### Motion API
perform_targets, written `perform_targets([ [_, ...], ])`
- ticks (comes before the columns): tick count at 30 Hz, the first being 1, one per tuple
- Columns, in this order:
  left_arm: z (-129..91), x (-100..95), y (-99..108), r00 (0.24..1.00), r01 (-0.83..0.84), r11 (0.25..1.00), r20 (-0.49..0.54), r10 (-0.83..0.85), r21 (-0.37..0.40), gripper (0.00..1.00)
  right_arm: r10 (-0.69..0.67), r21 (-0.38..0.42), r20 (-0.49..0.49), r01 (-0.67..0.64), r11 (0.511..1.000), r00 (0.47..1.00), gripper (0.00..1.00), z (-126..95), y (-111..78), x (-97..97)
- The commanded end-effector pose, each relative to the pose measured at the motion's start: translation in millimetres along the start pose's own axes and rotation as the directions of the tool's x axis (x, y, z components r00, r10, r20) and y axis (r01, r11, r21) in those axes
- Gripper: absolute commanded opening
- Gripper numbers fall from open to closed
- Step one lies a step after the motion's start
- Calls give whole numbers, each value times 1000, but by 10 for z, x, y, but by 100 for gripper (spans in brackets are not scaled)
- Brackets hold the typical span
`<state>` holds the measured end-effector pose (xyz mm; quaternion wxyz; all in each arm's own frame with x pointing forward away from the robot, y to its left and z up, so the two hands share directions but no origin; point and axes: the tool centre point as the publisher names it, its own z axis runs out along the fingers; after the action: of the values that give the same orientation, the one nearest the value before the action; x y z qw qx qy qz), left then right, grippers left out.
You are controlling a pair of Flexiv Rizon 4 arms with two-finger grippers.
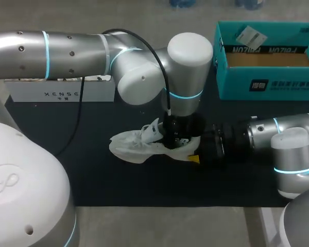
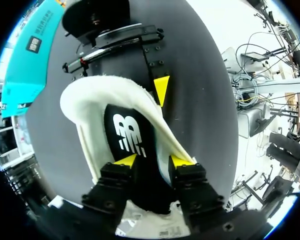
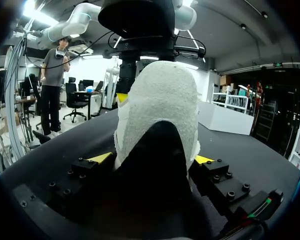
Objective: Take the shoe out of the shoebox, open the shoe tongue, remove and reinsert the insole, then place the shoe into the shoebox
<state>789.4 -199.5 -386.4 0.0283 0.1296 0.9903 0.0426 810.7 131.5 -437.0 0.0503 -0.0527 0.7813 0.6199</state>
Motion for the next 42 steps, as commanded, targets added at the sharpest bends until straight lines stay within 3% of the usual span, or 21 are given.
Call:
perform_targets([
  [1,26,57,-8,1000,1,1000,27,-1,-2,38,1,2,1,-1,1000,1000,0,49,-70,20],
  [13,384,-166,-44,975,36,999,221,-34,-4,29,1,2,1,-1,1000,1000,0,49,-70,20],
  [14,403,-175,-43,968,47,999,245,-45,-2,20,1,2,1,-1,1000,1000,0,49,-70,20],
  [15,415,-188,-38,968,34,999,249,-36,11,0,1,2,1,-1,1000,1000,0,49,-70,20],
  [25,209,-215,-6,952,29,998,304,-42,47,0,1,2,1,-1,1000,1000,0,49,-70,20],
  [42,-227,16,167,931,68,994,353,-94,85,0,1,2,1,-1,1000,1000,0,49,-70,20],
])
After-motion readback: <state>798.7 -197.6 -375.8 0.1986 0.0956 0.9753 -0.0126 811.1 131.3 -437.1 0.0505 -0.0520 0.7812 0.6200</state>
